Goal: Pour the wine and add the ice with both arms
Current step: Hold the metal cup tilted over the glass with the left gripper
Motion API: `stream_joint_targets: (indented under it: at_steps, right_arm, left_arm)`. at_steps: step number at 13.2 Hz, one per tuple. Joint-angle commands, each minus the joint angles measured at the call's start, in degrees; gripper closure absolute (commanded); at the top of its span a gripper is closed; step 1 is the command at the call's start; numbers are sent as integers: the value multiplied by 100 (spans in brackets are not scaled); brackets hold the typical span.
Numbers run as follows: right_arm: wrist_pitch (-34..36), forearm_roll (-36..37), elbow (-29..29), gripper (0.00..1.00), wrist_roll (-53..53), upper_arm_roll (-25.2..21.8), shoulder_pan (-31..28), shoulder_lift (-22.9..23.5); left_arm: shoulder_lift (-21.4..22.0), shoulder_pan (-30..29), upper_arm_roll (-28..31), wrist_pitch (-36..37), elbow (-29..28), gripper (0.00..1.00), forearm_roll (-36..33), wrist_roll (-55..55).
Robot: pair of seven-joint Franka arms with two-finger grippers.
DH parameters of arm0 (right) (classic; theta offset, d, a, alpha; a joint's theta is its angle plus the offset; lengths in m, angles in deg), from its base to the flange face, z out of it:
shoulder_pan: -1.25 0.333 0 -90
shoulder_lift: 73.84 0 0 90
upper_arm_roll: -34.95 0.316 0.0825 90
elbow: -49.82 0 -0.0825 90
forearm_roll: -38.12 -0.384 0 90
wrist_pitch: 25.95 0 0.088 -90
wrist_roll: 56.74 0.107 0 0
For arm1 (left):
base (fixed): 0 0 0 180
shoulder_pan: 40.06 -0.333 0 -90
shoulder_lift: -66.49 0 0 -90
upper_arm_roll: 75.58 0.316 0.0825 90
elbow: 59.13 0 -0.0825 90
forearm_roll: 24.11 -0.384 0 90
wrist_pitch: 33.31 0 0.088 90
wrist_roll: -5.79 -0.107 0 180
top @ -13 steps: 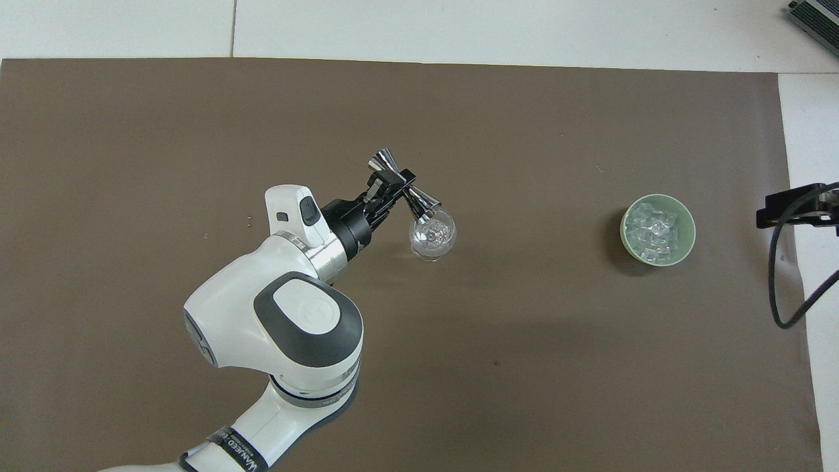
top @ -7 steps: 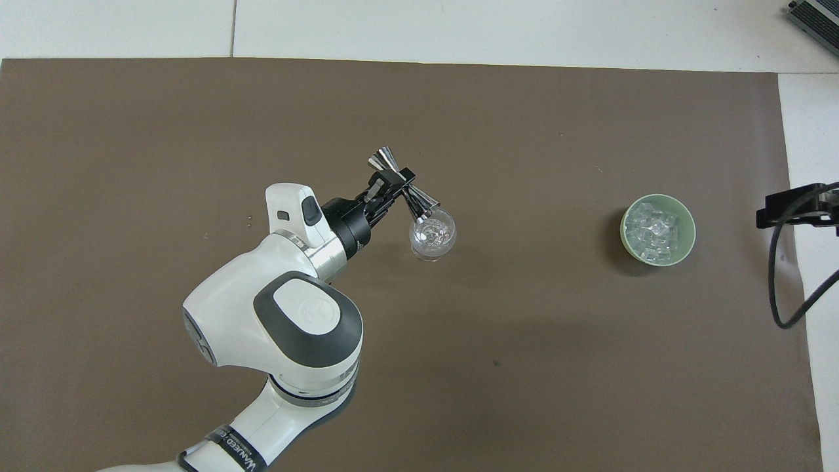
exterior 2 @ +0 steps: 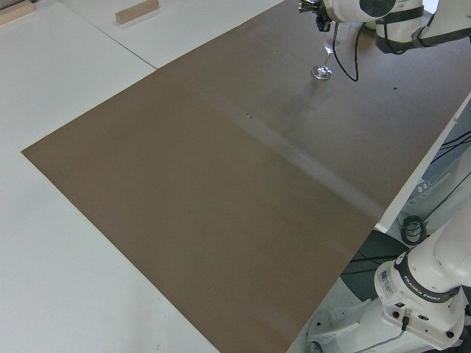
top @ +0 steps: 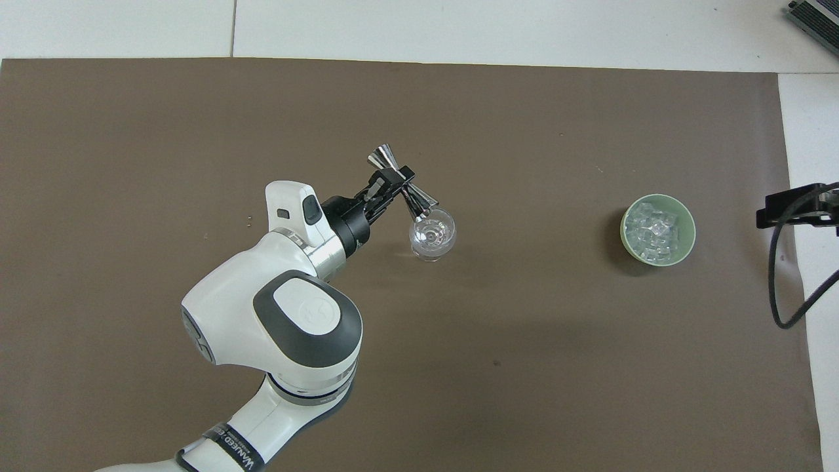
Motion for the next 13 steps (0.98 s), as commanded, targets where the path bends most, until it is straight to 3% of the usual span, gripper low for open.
stream_joint_targets:
  at_steps: [1, 13]
  right_arm:
    - [73, -38, -65, 0, -112, 31, -47, -104]
    - [74, -38, -65, 0, -112, 40, -29, -104]
  left_arm:
    - [-58, 48, 31, -70, 109, 100, -145, -39]
    - [3, 21, 13, -61, 39, 100, -242, 13]
